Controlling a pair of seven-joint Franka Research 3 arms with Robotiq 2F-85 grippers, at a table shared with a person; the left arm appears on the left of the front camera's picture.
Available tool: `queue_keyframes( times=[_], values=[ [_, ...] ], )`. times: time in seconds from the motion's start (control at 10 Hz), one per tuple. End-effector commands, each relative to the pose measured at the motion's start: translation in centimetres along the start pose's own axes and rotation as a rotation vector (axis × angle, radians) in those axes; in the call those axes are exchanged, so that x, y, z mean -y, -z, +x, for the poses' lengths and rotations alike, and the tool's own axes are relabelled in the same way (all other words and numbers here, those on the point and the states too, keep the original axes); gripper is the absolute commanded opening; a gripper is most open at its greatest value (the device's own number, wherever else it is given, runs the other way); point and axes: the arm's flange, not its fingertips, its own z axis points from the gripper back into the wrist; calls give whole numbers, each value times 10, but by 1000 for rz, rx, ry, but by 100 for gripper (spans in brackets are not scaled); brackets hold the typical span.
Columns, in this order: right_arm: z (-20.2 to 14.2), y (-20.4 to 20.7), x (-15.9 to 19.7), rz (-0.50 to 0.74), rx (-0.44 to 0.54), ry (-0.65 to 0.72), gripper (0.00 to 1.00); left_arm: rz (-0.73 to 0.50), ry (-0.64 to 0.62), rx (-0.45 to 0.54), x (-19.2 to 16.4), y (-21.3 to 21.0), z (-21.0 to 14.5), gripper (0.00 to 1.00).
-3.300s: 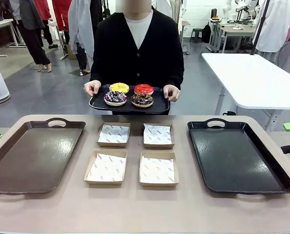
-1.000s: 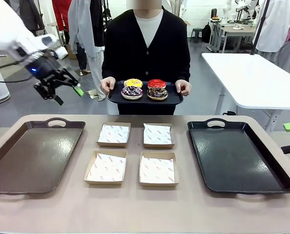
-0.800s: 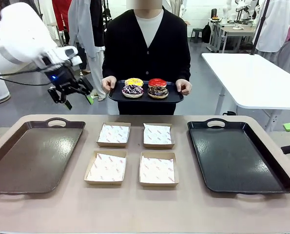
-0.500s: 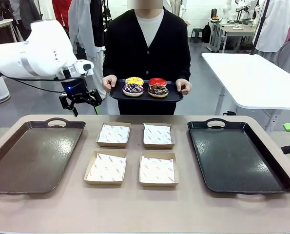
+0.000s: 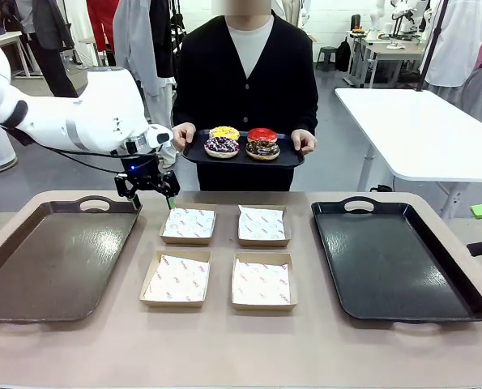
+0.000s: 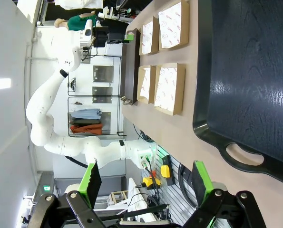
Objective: Individually package the donuts and arrange them on the tray.
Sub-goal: Pick up one Paper togo box.
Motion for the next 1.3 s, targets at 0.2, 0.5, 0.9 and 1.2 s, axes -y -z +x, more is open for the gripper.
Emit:
queue_keyframes(
  times=[0.2,0.5,0.9,1.2],
  values=[
    [2,-1,-2,15,6,1,100,16,-6,34,14,24,1,100],
    [2,-1,-2,15,6,1,100,13,24,55,15,21,-8,100],
    [2,-1,-2,15,6,1,100,-11,22,11,15,28,0,100],
    [2,-1,-2,15,6,1,100,-11,22,11,15,28,0,100]
  ],
)
